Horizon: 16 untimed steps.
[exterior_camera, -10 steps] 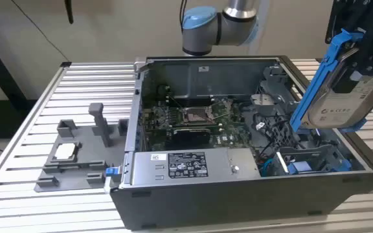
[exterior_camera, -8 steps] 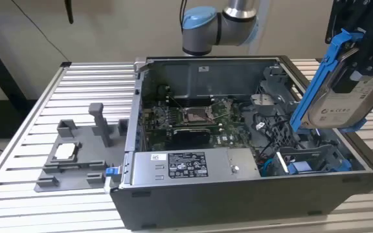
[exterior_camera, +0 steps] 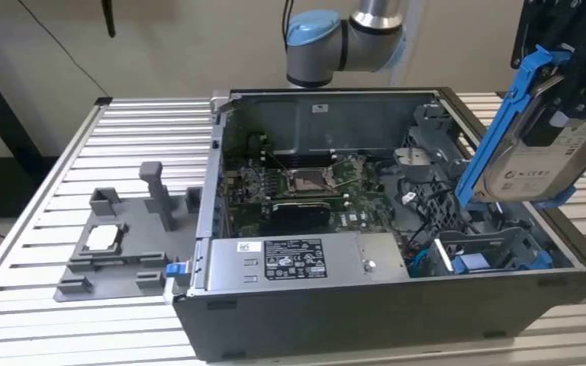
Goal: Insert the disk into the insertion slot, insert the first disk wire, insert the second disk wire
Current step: 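Insert the disk into the insertion slot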
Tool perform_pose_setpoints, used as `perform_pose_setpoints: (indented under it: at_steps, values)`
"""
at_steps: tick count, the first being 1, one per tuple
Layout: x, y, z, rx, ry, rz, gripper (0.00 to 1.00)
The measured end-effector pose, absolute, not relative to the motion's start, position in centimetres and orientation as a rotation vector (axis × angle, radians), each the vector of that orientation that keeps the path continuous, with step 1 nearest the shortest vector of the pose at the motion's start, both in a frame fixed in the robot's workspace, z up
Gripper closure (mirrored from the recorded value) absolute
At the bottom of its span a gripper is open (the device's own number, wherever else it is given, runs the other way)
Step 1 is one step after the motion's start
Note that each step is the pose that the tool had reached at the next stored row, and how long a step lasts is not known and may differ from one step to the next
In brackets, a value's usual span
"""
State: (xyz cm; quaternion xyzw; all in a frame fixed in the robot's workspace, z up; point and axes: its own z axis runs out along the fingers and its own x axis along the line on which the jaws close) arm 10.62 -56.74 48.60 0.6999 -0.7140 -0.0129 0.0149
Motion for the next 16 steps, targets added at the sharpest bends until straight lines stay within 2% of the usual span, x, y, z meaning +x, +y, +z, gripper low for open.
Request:
perform_pose_setpoints:
  at_steps: [16]
  values:
    - [10.7, -56.9, 46.8, 2.176, -2.220, -0.036, 0.67]
